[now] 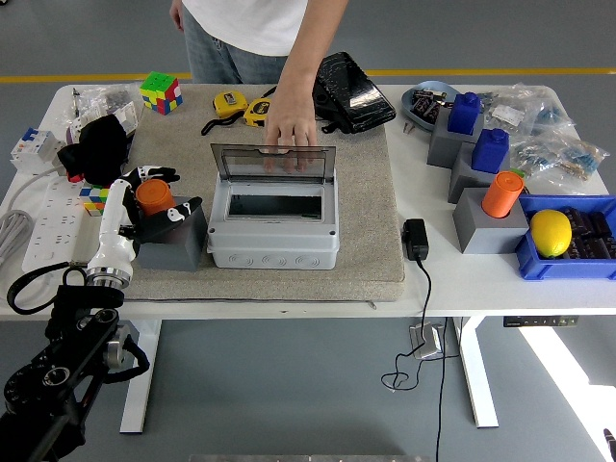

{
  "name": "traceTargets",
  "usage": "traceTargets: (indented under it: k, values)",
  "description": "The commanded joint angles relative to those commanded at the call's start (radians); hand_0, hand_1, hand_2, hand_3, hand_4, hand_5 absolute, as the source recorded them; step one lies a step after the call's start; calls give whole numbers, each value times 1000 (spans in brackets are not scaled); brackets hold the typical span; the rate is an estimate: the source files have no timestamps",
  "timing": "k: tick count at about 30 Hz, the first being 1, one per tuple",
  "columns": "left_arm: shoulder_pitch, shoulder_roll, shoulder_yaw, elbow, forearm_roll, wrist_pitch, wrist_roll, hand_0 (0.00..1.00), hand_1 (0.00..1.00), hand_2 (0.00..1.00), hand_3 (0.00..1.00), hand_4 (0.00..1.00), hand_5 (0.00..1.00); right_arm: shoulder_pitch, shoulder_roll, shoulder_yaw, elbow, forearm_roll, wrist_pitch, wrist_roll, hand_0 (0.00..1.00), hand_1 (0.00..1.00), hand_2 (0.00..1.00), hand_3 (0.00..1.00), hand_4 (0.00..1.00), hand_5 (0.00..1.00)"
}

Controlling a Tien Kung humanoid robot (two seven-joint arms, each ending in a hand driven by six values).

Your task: Fetch the battery,place it into the box,close the lid of the box

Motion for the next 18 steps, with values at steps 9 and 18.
traceTargets:
  k: [9,18]
  values:
    - [-2,-1,1,2,-4,-3,-1,311,442,389,350,998,2,2,0,2,0,1,0,0,821,760,734,794,998,998]
    - [-3,-4,7,2,-2,2,-1,235,356,311,260,998,2,3,1,3,0,2,1,1,821,760,735,794,998,998]
